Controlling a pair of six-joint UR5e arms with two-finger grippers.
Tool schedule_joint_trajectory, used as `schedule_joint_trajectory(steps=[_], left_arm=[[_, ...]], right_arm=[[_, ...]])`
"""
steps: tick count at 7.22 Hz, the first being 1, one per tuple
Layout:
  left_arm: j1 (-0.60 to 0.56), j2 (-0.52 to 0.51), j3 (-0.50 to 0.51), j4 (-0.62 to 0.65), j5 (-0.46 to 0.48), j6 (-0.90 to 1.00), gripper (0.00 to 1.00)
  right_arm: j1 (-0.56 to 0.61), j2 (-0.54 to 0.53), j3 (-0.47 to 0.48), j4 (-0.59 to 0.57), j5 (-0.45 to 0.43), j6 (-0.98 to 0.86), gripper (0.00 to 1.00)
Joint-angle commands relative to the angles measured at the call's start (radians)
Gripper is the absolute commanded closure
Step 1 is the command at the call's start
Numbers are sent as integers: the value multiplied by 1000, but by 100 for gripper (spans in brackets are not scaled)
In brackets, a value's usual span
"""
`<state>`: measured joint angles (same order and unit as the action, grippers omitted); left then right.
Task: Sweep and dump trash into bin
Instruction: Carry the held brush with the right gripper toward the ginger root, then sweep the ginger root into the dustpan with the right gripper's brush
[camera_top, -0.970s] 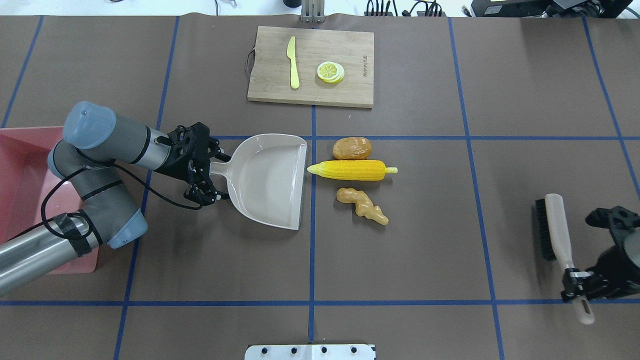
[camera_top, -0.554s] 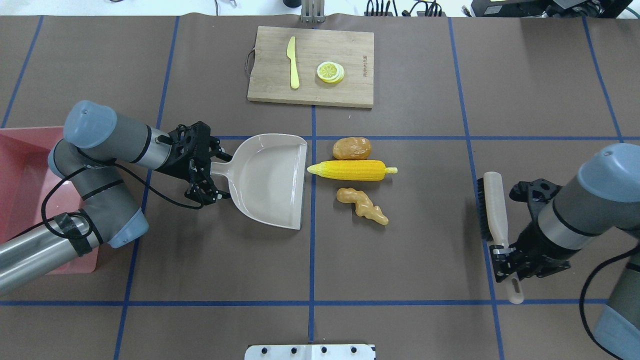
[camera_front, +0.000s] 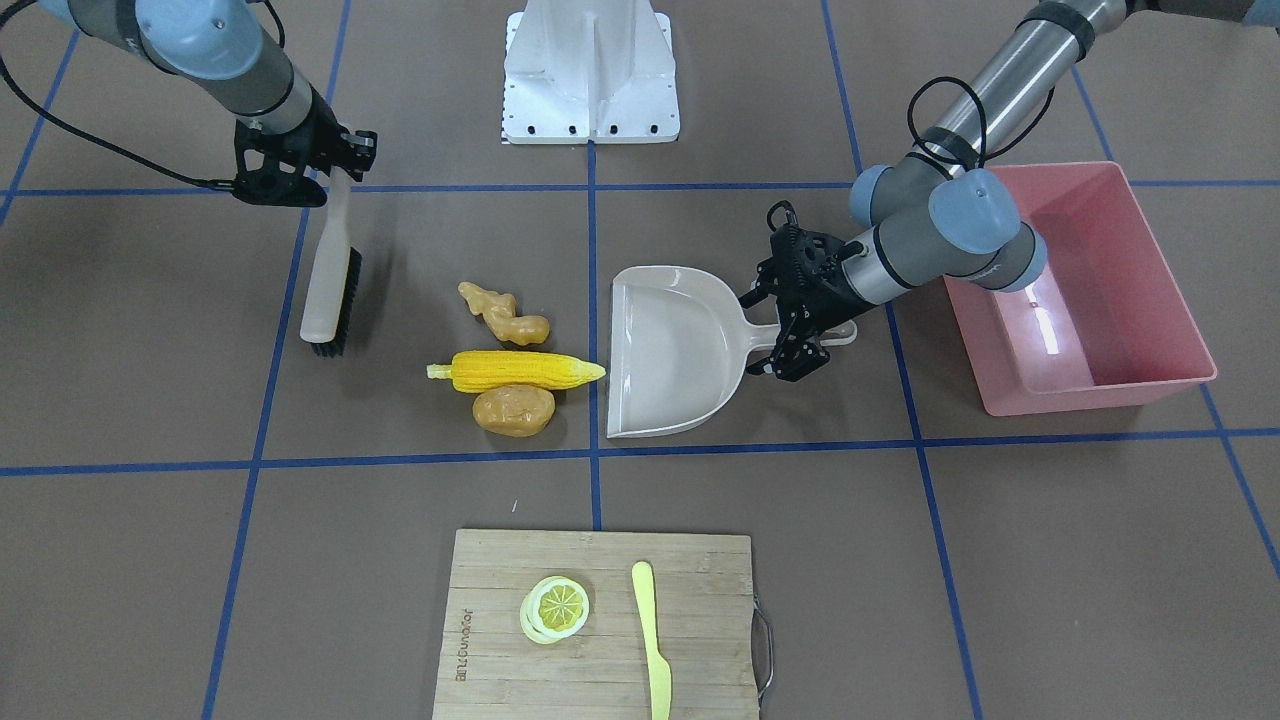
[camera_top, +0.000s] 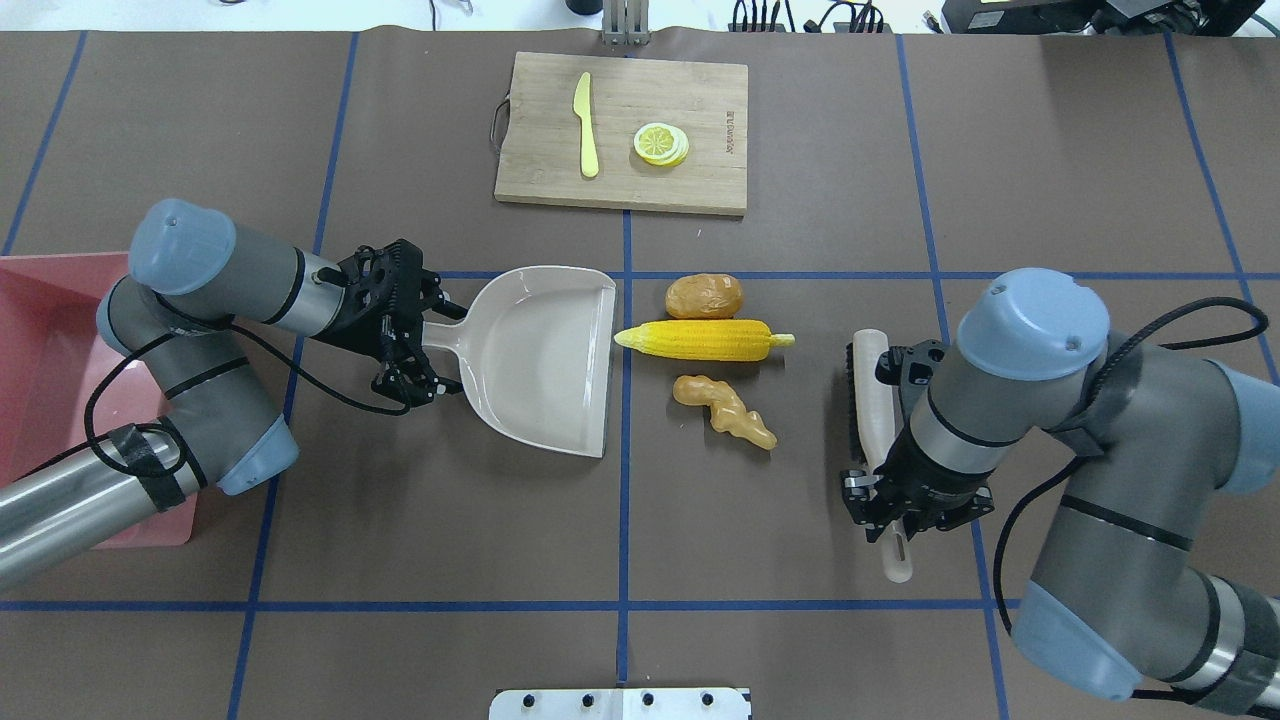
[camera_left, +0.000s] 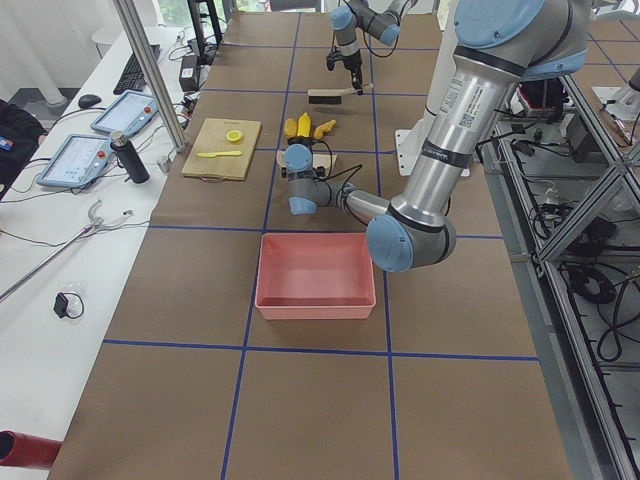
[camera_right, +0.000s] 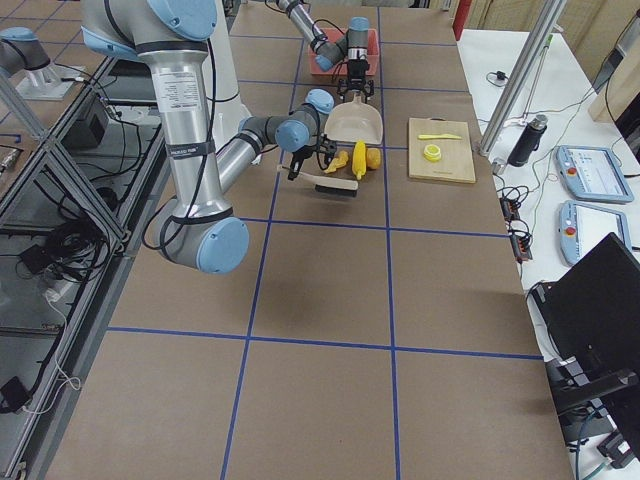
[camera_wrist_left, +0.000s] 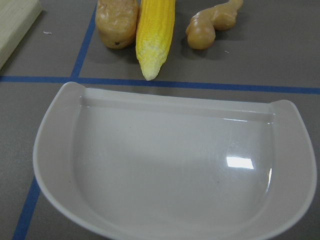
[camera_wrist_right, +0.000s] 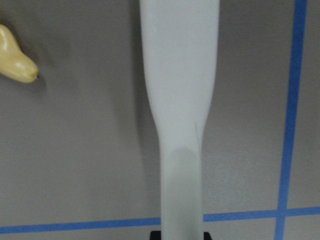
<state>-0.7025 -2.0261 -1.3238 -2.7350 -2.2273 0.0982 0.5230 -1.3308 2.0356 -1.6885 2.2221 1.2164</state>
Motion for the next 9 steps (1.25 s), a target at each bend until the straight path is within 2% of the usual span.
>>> schedule_joint_trajectory(steps=[1, 9], left_arm=[[0, 0, 0, 1, 3, 2, 3], [0, 0, -5, 14, 23, 2, 3]], right_arm=[[-40, 80, -67, 0, -15, 26, 100], [-61, 365, -293, 12, -12, 127, 100]])
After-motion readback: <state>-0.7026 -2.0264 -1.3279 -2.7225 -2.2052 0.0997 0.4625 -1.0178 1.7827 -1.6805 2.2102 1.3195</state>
